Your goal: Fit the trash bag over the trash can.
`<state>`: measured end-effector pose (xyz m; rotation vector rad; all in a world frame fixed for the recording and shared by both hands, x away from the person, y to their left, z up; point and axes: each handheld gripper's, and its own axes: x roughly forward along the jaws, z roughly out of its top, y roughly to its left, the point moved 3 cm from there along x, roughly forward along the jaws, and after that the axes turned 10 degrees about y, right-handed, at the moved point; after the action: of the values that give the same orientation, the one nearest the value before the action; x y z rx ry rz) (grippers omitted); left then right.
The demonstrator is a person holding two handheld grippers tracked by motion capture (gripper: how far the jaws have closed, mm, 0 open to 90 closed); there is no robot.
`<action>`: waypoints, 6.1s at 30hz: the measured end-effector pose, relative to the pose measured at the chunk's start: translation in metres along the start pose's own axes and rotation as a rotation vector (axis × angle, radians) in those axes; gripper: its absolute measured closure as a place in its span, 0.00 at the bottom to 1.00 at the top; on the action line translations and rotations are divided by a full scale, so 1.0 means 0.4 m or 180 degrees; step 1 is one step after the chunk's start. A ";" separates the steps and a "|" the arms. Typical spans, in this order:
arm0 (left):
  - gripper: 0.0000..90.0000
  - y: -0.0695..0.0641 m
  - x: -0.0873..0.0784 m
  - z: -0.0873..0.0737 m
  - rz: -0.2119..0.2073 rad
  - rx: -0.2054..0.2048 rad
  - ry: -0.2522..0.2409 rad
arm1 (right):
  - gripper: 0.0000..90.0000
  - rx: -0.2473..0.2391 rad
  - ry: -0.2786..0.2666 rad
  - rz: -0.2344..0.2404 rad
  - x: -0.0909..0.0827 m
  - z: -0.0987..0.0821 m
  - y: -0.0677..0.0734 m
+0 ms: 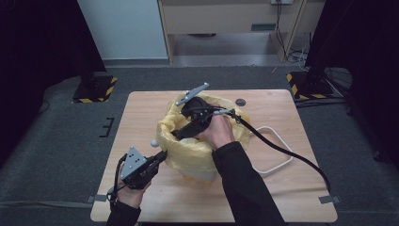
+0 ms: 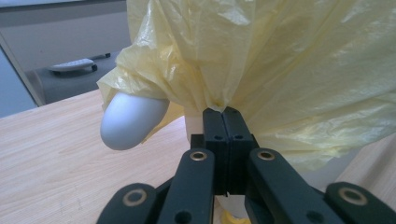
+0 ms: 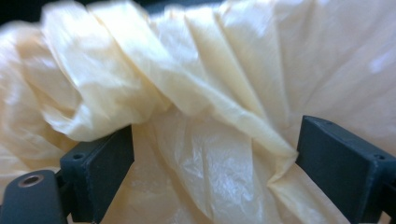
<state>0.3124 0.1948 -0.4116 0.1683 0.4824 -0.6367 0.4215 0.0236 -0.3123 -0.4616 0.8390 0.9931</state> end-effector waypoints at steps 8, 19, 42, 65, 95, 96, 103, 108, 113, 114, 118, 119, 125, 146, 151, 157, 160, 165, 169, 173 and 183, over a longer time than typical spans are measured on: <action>1.00 0.005 0.003 -0.004 0.0009 -0.0032 0.0045 | 0.13 0.0166 -0.0445 0.0012 -0.046 0.015 -0.010; 1.00 0.009 0.006 -0.007 0.0007 -0.0060 0.0052 | 0.12 0.0318 -0.0866 0.0051 -0.084 0.028 -0.021; 0.99 0.007 0.003 -0.004 -0.0029 -0.0052 0.0009 | 0.13 0.0130 -0.0460 -0.0187 -0.031 0.015 -0.015; 0.79 0.036 -0.055 0.023 -0.0058 -0.0157 -0.0324 | 0.13 0.0320 -0.2103 -0.0610 -0.184 0.045 -0.021; 0.61 0.112 -0.155 0.051 0.0291 -0.0474 -0.0877 | 0.13 0.0601 -0.2541 -0.1435 -0.385 -0.058 -0.101; 0.60 0.115 -0.152 0.049 0.0345 -0.0485 -0.0861 | 0.14 0.0629 -0.2535 -0.1437 -0.386 -0.069 -0.109; 0.56 0.146 -0.128 0.018 0.0549 -0.0568 -0.0708 | 0.14 0.0801 -0.2494 -0.1524 -0.392 -0.160 -0.166; 0.55 0.155 -0.118 0.008 0.0577 -0.0597 -0.0652 | 0.15 0.0915 -0.2457 -0.1556 -0.389 -0.219 -0.198; 0.54 0.153 -0.111 0.005 0.0589 -0.0579 -0.0617 | 0.15 0.1062 -0.2391 -0.1587 -0.374 -0.302 -0.232; 0.54 0.152 -0.110 0.005 0.0585 -0.0579 -0.0614 | 0.15 0.1094 -0.2381 -0.1597 -0.370 -0.317 -0.238; 0.53 0.150 -0.107 0.004 0.0581 -0.0564 -0.0591 | 0.15 0.1228 -0.2342 -0.1576 -0.348 -0.366 -0.255; 0.53 0.150 -0.106 0.004 0.0582 -0.0563 -0.0589 | 0.15 0.1243 -0.2317 -0.1575 -0.342 -0.377 -0.259; 0.53 0.151 -0.106 0.004 0.0583 -0.0570 -0.0584 | 0.15 0.1332 -0.2216 -0.1585 -0.309 -0.435 -0.279; 0.50 0.149 -0.098 0.002 0.0571 -0.0554 -0.0536 | 0.15 0.1532 -0.1798 -0.1596 -0.210 -0.608 -0.318; 0.50 0.148 -0.095 0.000 0.0573 -0.0545 -0.0515 | 0.17 0.1554 -0.1675 -0.1588 -0.188 -0.650 -0.326; 0.49 0.147 -0.087 -0.004 0.0577 -0.0539 -0.0482 | 0.18 0.1632 -0.1465 -0.1589 -0.151 -0.711 -0.338; 0.49 0.146 -0.081 -0.007 0.0580 -0.0525 -0.0451 | 0.18 0.1685 -0.1377 -0.1607 -0.134 -0.743 -0.346; 0.48 0.144 -0.074 -0.013 0.0595 -0.0500 -0.0407 | 0.21 0.1744 -0.1227 -0.1628 -0.114 -0.781 -0.357; 0.46 0.144 -0.065 -0.022 0.0587 -0.0504 -0.0374 | 0.21 0.1805 -0.1108 -0.1635 -0.104 -0.816 -0.365; 0.45 0.144 -0.050 -0.033 0.0616 -0.0459 -0.0296 | 0.22 0.1881 -0.0995 -0.1611 -0.094 -0.850 -0.371; 0.44 0.144 -0.039 -0.049 0.0623 -0.0452 -0.0221 | 0.32 0.2035 -0.0770 -0.1531 -0.068 -0.908 -0.381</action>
<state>0.3290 0.2545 -0.4209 0.0576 0.4363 -0.4138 0.4008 -0.3137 -0.5161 0.0171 0.7301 0.2943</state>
